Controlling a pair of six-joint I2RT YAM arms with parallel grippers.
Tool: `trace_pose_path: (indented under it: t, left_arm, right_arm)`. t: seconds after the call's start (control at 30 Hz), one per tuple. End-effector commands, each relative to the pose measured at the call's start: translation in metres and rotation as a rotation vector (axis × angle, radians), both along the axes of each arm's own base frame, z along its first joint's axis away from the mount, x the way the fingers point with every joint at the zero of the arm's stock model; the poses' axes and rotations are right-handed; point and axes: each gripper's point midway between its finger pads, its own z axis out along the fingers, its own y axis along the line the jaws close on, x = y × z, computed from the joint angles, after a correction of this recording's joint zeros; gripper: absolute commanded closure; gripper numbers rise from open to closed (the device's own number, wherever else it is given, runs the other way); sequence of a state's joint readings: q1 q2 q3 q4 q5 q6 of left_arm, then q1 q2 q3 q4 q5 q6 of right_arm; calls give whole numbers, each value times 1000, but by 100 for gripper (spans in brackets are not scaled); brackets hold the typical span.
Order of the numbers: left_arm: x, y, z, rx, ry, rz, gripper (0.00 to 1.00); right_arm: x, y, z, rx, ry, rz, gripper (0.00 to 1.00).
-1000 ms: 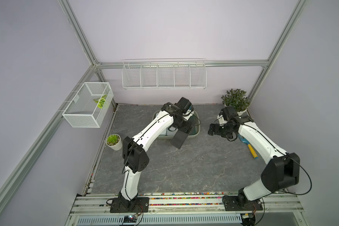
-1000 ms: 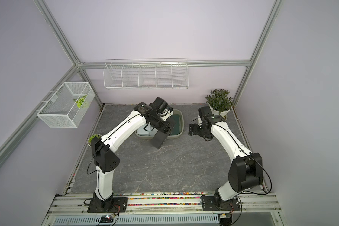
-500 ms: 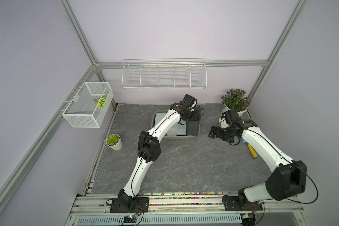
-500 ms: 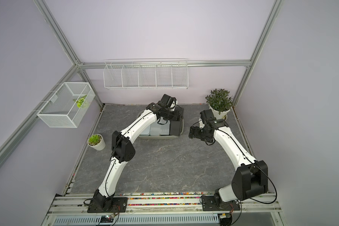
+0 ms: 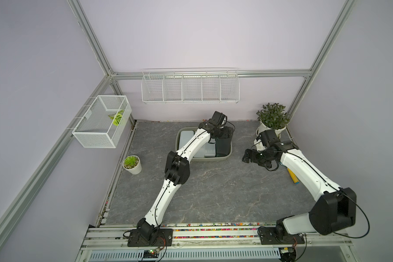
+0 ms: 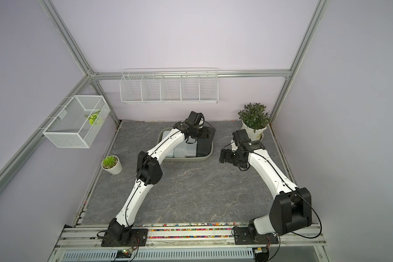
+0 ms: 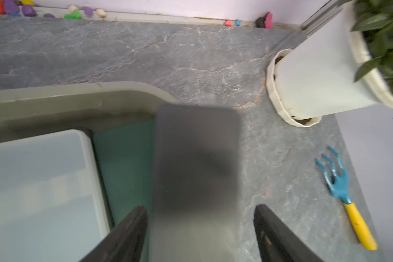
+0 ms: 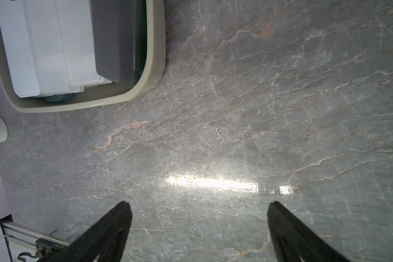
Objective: Put the pencil case into the storage box
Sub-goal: Place the pencil case at the storage box.
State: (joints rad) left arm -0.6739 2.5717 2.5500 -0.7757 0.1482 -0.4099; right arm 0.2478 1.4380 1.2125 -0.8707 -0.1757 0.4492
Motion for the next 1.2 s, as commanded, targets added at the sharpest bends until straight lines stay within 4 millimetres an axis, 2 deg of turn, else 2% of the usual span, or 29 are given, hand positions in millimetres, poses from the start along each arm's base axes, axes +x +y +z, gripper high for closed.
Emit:
trace_pose_path:
  t: [0.0,0.13,0.37,0.5,0.7,0.83,1.0,1.1,1.17]
  left_arm:
    - [9,12,17,28,-52,17,22]
    - [7,18,3,71,-29,16,22]
    - [8,20,4,75,-34,22,21]
    - [7,23,28,67,-76,27,22]
    - [9,48,85,70,-185,76,27]
    - [-6,91,137,156,-262,168,27]
    - [-37,174,185,234,-416,295,24]
    - [-56,243,188,250,-465,411,21]
    - [-70,292,182,280,-493,501,16]
  right_arm:
    - [-4,-1,2,18,-11,-11,2]
    - [-4,-1,1,17,-9,-14,2]
    - [-1,-1,1,17,-7,-17,2]
    - [2,-1,4,20,-16,-26,2]
    - [11,0,9,23,-35,-42,8]
    - [20,-18,23,-69,-119,-72,10]
    - [27,-51,35,-253,-272,-94,9]
    - [31,-73,42,-355,-384,-133,6]
    - [34,-86,45,-430,-487,-146,4]
